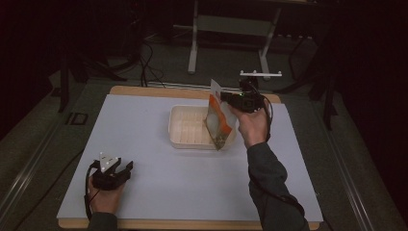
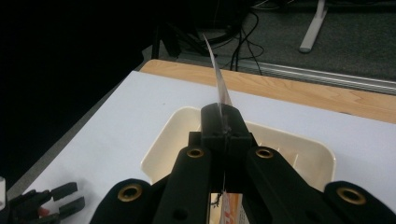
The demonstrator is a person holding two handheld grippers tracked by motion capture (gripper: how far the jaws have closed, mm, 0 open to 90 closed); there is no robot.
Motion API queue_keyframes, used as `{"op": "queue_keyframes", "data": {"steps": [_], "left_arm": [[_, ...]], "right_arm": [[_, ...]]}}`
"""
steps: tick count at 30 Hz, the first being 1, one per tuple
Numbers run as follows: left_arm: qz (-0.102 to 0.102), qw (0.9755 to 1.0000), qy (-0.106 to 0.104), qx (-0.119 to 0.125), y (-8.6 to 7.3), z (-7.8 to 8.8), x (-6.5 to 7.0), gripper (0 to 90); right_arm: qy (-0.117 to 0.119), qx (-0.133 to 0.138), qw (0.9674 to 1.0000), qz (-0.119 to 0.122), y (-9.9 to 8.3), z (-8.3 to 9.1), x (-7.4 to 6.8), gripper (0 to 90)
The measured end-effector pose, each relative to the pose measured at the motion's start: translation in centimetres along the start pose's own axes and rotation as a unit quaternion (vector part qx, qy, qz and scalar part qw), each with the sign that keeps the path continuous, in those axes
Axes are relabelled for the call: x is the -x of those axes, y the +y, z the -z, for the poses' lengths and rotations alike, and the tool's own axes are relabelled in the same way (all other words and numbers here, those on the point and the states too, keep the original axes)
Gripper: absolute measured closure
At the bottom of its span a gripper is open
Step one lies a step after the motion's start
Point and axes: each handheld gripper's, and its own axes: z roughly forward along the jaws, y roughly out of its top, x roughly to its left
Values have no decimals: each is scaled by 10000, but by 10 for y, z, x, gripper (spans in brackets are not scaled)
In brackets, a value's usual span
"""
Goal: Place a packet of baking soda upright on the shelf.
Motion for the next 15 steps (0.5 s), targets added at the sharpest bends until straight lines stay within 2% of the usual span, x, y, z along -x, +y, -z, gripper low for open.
{"op": "queue_keyframes", "data": {"steps": [15], "left_arm": [[1,10000,-11,4,0,0,0,503]], "right_arm": [[-166,163,9994,-241,4,-12,-3,900]]}}
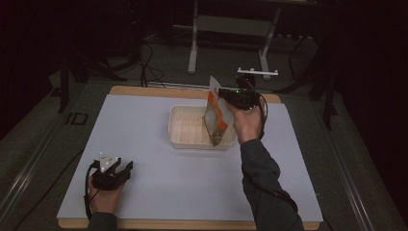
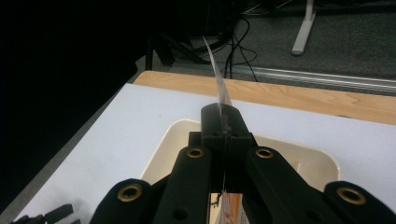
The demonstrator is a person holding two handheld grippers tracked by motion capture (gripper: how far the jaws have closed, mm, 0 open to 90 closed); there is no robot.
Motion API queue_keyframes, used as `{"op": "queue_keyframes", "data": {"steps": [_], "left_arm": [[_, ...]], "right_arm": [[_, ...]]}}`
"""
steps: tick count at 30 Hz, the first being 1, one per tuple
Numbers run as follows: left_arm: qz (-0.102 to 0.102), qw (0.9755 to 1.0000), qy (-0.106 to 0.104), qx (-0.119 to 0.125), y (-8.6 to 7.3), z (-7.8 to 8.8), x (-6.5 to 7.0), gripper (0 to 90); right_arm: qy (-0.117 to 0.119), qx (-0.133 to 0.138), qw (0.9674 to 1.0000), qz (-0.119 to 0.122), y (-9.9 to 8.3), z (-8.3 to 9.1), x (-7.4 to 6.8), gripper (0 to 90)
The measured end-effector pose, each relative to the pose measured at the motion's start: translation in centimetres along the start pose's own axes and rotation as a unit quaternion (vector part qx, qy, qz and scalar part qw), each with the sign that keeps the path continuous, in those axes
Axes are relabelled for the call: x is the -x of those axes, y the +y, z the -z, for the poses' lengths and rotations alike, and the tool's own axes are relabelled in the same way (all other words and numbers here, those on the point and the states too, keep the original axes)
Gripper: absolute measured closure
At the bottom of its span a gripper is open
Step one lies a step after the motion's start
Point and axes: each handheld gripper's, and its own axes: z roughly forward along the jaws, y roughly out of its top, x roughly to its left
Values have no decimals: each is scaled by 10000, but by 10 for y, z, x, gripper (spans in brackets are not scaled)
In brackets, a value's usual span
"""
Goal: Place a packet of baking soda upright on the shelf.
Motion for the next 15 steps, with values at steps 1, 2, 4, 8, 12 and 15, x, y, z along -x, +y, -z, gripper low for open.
{"op": "queue_keyframes", "data": {"steps": [1,2,4,8,12,15], "left_arm": [[3,10000,-1,2,0,0,0,503],[3,10000,-1,6,0,0,0,503],[6,10000,-4,2,0,0,0,503],[4,10000,-1,1,0,0,0,503],[23,10000,5,12,0,0,-1,502],[28,10000,-8,11,0,0,-1,502]], "right_arm": [[-11,14,10000,-19,0,-1,0,900],[-20,28,10000,-32,0,-1,-1,900],[-23,27,10000,-43,1,-2,-1,900],[-58,69,9999,-116,1,-6,-2,900],[-99,82,9998,-165,0,-11,-2,900],[-114,144,9996,-200,0,-12,-2,900]]}}
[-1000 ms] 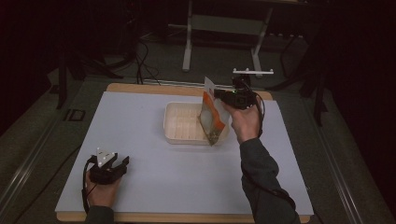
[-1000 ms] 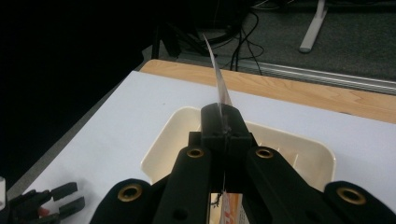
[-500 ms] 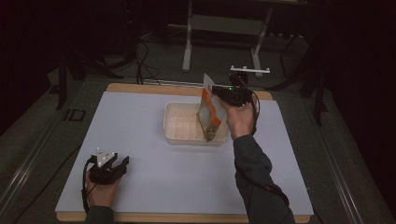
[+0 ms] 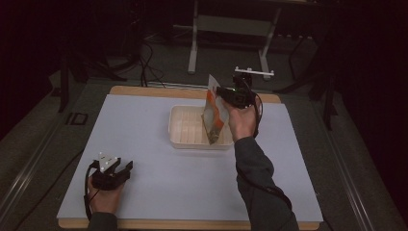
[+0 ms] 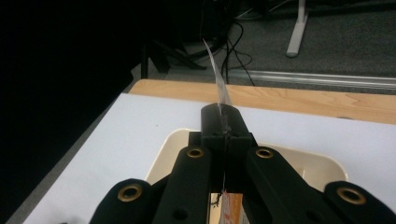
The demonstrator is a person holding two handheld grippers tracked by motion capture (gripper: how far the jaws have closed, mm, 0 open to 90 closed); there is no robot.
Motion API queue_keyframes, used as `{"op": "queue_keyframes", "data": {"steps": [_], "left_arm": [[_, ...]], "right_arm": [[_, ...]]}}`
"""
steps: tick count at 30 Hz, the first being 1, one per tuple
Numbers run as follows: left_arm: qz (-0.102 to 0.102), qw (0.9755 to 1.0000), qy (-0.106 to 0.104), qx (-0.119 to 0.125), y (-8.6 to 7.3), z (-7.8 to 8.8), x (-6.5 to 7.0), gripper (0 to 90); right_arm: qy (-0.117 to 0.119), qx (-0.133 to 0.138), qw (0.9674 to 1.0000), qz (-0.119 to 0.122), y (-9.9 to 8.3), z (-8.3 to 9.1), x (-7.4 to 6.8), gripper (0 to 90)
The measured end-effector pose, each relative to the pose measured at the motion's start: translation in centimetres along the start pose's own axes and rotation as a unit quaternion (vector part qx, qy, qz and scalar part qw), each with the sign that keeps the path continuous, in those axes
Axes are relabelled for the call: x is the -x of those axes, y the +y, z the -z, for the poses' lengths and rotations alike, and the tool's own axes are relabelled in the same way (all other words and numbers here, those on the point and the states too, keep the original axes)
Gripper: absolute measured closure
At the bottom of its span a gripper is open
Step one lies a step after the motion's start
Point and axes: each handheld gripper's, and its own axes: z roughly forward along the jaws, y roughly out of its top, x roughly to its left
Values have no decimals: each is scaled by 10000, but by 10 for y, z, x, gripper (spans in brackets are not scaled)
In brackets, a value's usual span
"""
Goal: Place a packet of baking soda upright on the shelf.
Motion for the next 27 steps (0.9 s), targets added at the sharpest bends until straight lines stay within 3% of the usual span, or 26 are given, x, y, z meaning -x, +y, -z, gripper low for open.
{"op": "queue_keyframes", "data": {"steps": [18,27], "left_arm": [[6,10000,-9,9,0,0,0,502],[20,10000,-15,23,0,1,-1,501]], "right_arm": [[-279,195,9990,-279,-4,-12,-4,900],[-272,255,9985,-394,-6,-20,-6,900]]}}
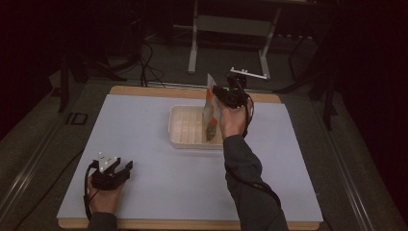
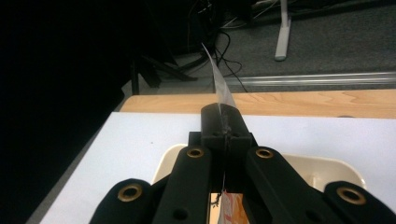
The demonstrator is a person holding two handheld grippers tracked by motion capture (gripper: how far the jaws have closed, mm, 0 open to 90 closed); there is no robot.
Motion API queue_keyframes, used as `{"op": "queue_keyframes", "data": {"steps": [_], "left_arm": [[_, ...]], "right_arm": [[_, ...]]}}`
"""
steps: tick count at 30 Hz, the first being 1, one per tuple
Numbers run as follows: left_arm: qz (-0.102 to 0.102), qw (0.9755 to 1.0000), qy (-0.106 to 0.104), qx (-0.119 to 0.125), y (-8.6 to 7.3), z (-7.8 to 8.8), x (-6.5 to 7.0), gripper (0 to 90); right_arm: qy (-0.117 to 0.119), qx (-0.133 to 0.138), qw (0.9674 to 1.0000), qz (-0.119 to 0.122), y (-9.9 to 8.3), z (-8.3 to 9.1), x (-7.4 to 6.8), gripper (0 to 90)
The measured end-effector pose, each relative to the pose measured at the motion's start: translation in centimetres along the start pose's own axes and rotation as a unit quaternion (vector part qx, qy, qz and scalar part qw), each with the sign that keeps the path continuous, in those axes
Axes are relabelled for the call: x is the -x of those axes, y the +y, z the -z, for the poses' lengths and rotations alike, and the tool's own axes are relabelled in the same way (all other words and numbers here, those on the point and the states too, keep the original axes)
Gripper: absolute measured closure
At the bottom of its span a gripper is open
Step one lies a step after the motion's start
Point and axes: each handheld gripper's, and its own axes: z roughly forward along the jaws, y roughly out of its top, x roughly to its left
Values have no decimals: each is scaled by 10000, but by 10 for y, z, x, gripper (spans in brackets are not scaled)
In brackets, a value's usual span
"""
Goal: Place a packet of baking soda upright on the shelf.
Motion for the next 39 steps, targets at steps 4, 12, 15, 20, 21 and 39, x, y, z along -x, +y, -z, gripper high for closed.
{"op": "queue_keyframes", "data": {"steps": [4,12,15,20,21,39], "left_arm": [[20,10000,-1,0,0,0,0,501],[31,10000,-8,7,0,1,-1,500],[40,10000,-14,11,0,1,-1,500],[28,10000,-7,6,0,1,0,500],[31,10000,-11,12,0,1,-1,500],[34,10000,-9,11,0,1,0,500]], "right_arm": [[71,33,9999,-66,0,-3,-1,900],[157,60,9996,-228,-4,-10,0,900],[179,61,9995,-242,-7,-11,2,900],[213,37,9994,-265,-11,-15,4,900],[207,34,9994,-268,-12,-15,4,900],[282,2,9994,-198,-27,-25,13,900]]}}
